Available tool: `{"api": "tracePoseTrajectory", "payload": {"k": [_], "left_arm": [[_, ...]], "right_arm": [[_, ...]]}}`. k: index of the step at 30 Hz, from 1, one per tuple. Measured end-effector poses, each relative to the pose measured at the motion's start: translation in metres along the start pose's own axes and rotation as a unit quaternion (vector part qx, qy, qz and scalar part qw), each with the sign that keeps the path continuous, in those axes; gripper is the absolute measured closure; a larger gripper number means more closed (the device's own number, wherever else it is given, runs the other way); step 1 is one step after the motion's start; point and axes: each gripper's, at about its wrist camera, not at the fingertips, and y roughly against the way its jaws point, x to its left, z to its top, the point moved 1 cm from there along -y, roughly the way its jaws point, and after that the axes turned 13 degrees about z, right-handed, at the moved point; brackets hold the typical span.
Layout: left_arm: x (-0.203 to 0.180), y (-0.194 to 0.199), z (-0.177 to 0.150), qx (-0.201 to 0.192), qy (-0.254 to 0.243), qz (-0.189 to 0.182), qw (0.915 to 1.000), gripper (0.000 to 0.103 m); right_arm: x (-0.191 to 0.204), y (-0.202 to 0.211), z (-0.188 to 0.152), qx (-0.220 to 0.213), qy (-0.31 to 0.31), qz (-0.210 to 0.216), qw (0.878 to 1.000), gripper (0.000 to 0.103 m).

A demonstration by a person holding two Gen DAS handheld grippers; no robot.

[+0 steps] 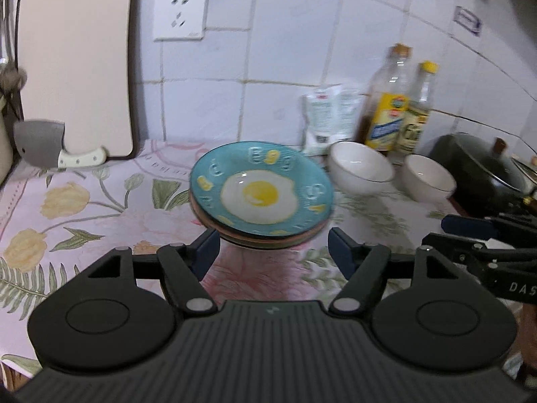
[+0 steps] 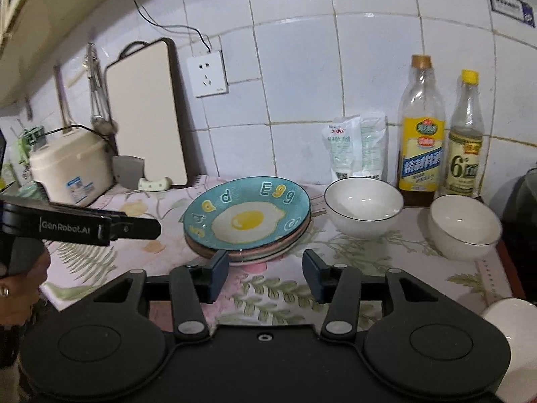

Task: Organize plates and bowls
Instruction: 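Lower the Egg plate onto the bunny plate and open the right gripper, then reach the left gripper to a white bowl by the stove and grasp its rim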

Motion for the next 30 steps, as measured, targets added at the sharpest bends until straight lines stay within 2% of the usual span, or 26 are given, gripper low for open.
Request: {"api": "tracePoseTrajectory", "payload": {"k": [5,6,9,11,14,21,30], "left_arm": [[-0.026,0.033,-0.003,-0.006,-0.033,-0.025,0.9991,0.030],[-0.032,0.039,-0.004,-0.006,-0.040,-0.033,0.9986,0.029],[-0.048,0.050,-0.005,0.000,-0.054,-0.058,0.9968,0.027],[-0.060,0.055,-0.006,0.001,-0.066,-0.072,0.9952,0.025],[-0.081,0.058,-0.007,-0.002,-0.080,-0.087,0.9930,0.022],[-0.135,0.041,-0.014,0.006,-0.097,-0.127,0.9871,0.018],[-0.198,-0.009,-0.028,0.018,-0.098,-0.157,0.9826,0.016]], "right_arm": [[0.003,0.040,-0.010,0.011,0.024,0.003,1.000,0.037],[0.004,0.047,-0.012,0.008,0.014,0.005,1.000,0.036],[0.004,0.068,-0.020,0.018,0.026,-0.002,0.999,0.030],[0.003,0.080,-0.026,0.021,0.032,-0.006,0.999,0.021],[0.000,0.096,-0.038,0.024,0.042,-0.018,0.999,0.018],[-0.022,0.115,-0.070,0.030,0.037,-0.059,0.997,0.013],[-0.085,0.112,-0.108,0.041,-0.019,-0.133,0.990,0.011]]}}
